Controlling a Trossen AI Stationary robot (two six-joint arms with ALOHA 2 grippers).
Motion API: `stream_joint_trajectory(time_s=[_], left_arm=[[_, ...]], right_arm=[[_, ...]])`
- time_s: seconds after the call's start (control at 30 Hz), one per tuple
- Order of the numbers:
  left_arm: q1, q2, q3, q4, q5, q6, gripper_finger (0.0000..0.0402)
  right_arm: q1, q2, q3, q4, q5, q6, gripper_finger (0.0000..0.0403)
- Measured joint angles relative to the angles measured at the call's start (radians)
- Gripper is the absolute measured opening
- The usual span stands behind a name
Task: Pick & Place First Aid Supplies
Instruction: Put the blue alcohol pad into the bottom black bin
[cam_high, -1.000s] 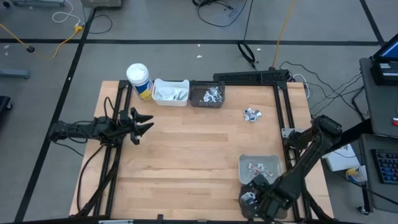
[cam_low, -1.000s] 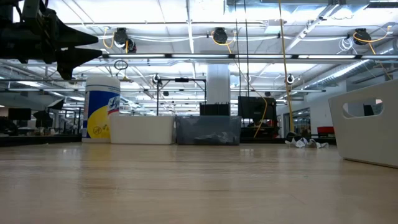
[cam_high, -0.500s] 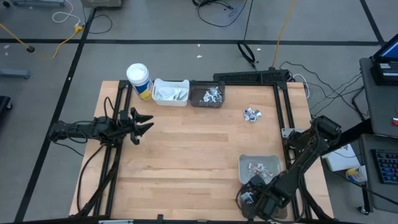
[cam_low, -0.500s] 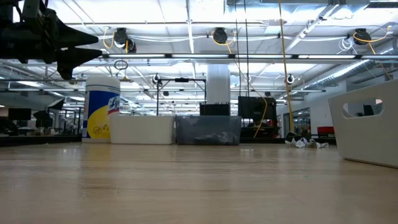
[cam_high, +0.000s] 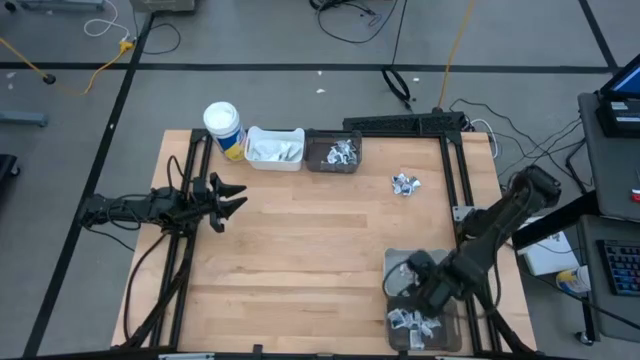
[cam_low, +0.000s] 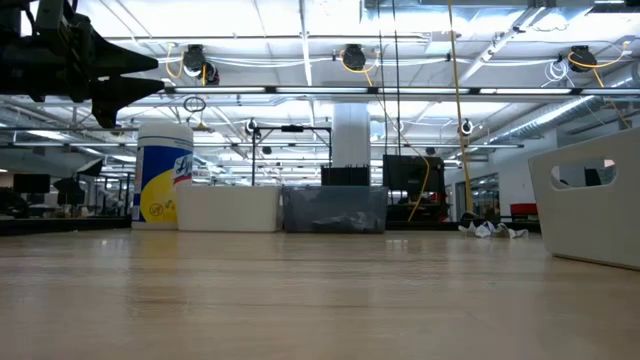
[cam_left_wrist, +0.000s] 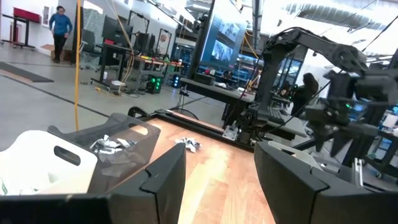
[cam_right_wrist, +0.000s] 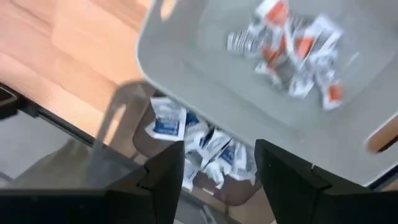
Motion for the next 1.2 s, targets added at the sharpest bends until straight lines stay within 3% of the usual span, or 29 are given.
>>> stream_joint_trajectory(time_s=[0.23,0.5,0.9,1.2], left_arm=[[0.0,0.0,0.0,0.0,0.0,0.0,0.0196],[0.0,0.0,0.0,0.0,0.0,0.0,0.0196],[0.0,0.0,0.0,0.0,0.0,0.0,0.0196],[0.0,0.0,0.0,0.0,0.0,0.0,0.0196]], right_arm=[[-0.169,-0.074,0.0,-0.169,-0.022,-0.165,0.0181],[-0.539,-0.078,0.0,-0.347,-0.003,-0.481,0.0183],[-1.134,-0.071,0.0,-0.332,0.008,-0.925,0.017],[-1.42,-0.011,0.0,-0.253,0.008,-1.071,0.0169]])
